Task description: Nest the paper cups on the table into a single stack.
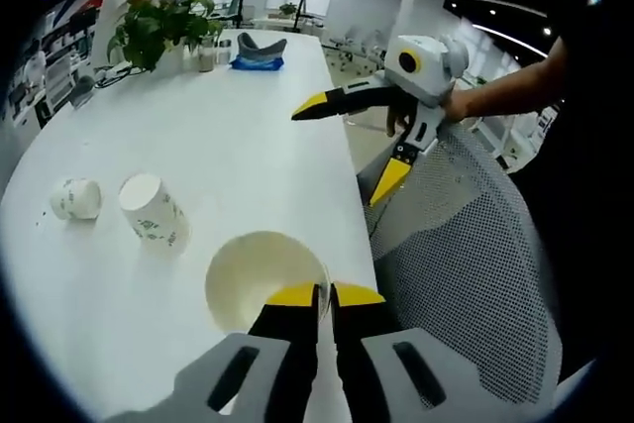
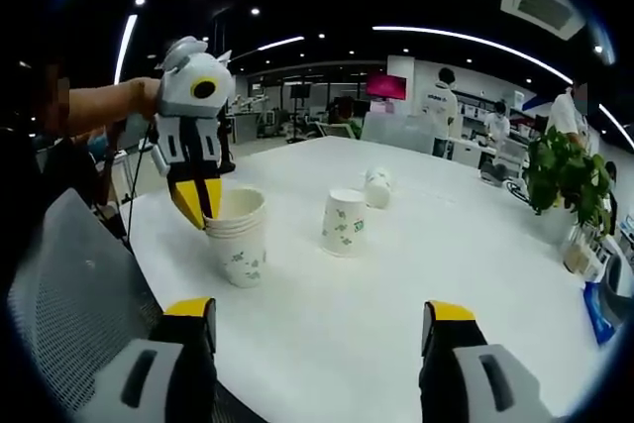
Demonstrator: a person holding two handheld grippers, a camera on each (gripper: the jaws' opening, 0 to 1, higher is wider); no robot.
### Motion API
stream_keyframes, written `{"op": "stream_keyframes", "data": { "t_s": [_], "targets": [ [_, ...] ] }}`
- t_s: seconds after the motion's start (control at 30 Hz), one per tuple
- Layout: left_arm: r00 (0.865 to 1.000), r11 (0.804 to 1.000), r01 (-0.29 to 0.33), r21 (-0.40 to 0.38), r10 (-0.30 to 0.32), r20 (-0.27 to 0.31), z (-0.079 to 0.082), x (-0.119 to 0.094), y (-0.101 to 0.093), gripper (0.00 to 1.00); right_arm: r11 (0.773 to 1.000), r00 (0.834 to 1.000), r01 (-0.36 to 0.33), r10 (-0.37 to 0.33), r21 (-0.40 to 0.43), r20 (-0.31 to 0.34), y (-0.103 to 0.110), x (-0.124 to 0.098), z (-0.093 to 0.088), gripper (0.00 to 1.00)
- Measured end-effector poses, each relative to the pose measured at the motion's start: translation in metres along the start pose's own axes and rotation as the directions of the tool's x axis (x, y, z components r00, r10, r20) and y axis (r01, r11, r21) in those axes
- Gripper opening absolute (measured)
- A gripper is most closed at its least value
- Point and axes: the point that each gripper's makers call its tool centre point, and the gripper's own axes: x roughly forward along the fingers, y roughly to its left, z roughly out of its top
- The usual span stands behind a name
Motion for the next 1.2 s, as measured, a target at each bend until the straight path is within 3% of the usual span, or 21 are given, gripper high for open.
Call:
{"op": "stream_keyframes", "data": {
  "t_s": [0.27,0.43,0.63,0.77,0.93,1.1,1.17,1.2],
  "targets": [
    [1.000,1.000,-0.019,-0.011,0.020,0.005,0.001,-0.003,-0.002,0.03,1.000,1.000,-0.006,0.006,0.003,0.001,0.001,0.000,0.000,0.87],
    [0.998,0.999,-0.041,-0.007,0.042,0.042,0.004,-0.010,-0.003,0.21,1.000,1.000,-0.017,0.017,0.007,-0.014,0.002,0.001,-0.002,0.87],
    [0.988,0.995,-0.096,-0.040,0.100,0.119,0.014,-0.023,-0.007,0.23,1.000,1.000,0.001,0.000,0.027,-0.020,-0.003,0.000,-0.003,0.87],
    [0.967,0.982,-0.156,-0.107,0.174,0.188,0.015,-0.034,0.001,0.29,1.000,1.000,-0.015,0.015,0.022,-0.017,0.000,0.000,-0.001,0.87],
    [0.928,0.961,-0.238,-0.141,0.268,0.258,0.011,-0.048,0.012,0.41,0.999,0.999,-0.039,0.039,-0.009,-0.026,-0.002,0.001,0.007,0.88],
    [0.863,0.926,-0.322,-0.198,0.373,0.341,0.009,-0.068,0.022,0.57,0.998,0.998,-0.056,0.055,-0.025,-0.008,-0.011,0.008,0.027,0.87],
    [0.829,0.903,-0.356,-0.240,0.424,0.366,0.006,-0.078,0.029,0.67,0.997,0.998,-0.066,0.066,-0.027,-0.006,-0.012,0.015,0.034,0.87],
    [0.821,0.898,-0.366,-0.245,0.435,0.369,0.006,-0.080,0.030,0.70,0.997,0.997,-0.076,0.075,-0.030,-0.008,-0.012,0.020,0.038,0.86]
  ]
}}
